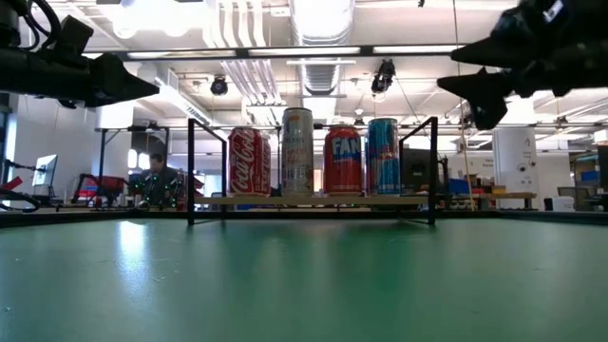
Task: Place canned beverage on shelf
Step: Return to Home Position
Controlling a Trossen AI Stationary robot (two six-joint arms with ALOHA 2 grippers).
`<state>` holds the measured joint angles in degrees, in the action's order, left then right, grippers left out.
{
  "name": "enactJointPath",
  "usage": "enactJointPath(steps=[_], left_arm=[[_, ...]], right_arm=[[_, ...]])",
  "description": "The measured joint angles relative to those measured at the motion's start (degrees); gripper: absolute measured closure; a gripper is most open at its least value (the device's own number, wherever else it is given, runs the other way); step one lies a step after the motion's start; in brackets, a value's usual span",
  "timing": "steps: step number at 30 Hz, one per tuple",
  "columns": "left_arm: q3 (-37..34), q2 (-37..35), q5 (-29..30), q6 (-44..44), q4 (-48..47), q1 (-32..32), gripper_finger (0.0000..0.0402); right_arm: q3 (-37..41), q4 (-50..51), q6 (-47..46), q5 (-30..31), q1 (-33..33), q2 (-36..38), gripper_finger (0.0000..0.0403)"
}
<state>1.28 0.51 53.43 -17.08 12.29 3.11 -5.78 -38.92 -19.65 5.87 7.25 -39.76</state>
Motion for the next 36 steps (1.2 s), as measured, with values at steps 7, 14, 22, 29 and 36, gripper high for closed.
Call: enactJointPath(steps=[7,14,22,29,36], left_arm=[[0.00,0.00,0.02,0.00,0.00,0.00,0.0056],[0.00,0.00,0.02,0.00,0.00,0.00,0.0056],[0.00,0.00,0.01,0.00,0.02,0.00,0.0056],[0.00,0.00,0.02,0.00,0.02,0.00,0.0056],[0.00,0.00,0.02,0.00,0.02,0.00,0.0056]], right_arm=[[5.01,-7.72,6.48,-0.39,-0.02,0.71,0.0207],[5.05,-6.82,10.69,0.37,-0.04,0.75,0.0207],[5.09,0.93,2.83,8.75,-0.15,0.69,0.0207],[5.09,0.94,19.24,8.74,-0.15,0.69,0.0207],[5.08,0.95,17.08,8.75,-0.15,0.69,0.0207]])
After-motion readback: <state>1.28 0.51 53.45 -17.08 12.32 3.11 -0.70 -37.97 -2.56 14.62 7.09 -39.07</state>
